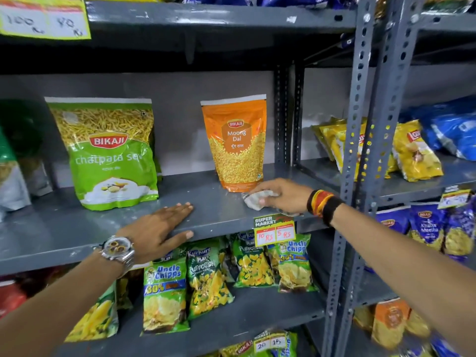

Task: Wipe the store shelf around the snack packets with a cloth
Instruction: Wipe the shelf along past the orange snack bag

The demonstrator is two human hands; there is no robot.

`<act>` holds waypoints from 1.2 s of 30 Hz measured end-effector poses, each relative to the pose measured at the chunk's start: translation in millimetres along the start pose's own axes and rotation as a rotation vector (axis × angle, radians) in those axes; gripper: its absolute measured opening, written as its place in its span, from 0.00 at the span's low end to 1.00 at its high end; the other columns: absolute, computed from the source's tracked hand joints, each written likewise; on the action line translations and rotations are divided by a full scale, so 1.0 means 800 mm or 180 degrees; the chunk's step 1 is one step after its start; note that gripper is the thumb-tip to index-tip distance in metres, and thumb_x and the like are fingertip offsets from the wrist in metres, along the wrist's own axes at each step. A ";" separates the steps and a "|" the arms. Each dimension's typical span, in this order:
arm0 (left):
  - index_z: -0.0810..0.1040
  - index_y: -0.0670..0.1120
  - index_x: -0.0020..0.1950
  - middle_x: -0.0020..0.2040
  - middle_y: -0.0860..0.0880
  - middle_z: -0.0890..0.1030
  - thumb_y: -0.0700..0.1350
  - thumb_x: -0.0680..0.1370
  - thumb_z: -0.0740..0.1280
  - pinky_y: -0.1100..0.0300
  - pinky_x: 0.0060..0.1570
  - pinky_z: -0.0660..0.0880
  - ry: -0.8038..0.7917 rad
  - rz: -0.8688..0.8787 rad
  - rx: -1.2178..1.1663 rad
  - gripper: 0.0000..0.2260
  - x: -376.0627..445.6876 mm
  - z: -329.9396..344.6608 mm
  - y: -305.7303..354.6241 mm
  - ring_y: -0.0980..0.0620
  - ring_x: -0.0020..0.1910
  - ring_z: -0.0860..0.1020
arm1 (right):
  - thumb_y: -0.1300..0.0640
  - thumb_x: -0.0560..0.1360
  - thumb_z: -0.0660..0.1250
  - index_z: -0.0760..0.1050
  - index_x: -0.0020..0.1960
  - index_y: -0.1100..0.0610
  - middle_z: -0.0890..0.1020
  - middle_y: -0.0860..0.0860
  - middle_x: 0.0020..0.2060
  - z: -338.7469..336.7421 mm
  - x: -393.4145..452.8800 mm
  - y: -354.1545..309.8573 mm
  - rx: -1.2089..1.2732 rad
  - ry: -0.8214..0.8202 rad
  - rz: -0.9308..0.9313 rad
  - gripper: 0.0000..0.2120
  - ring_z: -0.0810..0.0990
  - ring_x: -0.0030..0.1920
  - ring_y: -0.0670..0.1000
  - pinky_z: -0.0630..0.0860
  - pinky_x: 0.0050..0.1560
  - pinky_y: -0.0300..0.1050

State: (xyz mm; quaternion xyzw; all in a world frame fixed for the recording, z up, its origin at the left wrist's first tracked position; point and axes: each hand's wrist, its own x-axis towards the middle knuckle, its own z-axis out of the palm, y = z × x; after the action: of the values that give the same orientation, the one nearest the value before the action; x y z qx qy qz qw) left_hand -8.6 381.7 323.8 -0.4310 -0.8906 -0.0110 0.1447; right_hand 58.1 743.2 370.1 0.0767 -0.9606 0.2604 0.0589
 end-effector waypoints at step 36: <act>0.56 0.40 0.81 0.81 0.42 0.57 0.61 0.84 0.51 0.43 0.77 0.51 -0.0313 0.0312 -0.0102 0.32 -0.129 0.391 0.051 0.43 0.81 0.52 | 0.66 0.76 0.61 0.83 0.50 0.51 0.84 0.52 0.56 0.405 -0.066 0.071 -0.0690 -0.0348 0.0566 0.15 0.82 0.52 0.53 0.77 0.55 0.44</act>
State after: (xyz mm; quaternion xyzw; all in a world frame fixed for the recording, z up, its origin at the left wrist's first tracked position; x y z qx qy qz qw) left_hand 5.5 373.3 -8.0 -0.4764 -0.8742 0.0031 0.0942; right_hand 76.1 632.5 56.4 -0.0014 -0.9879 0.1549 -0.0088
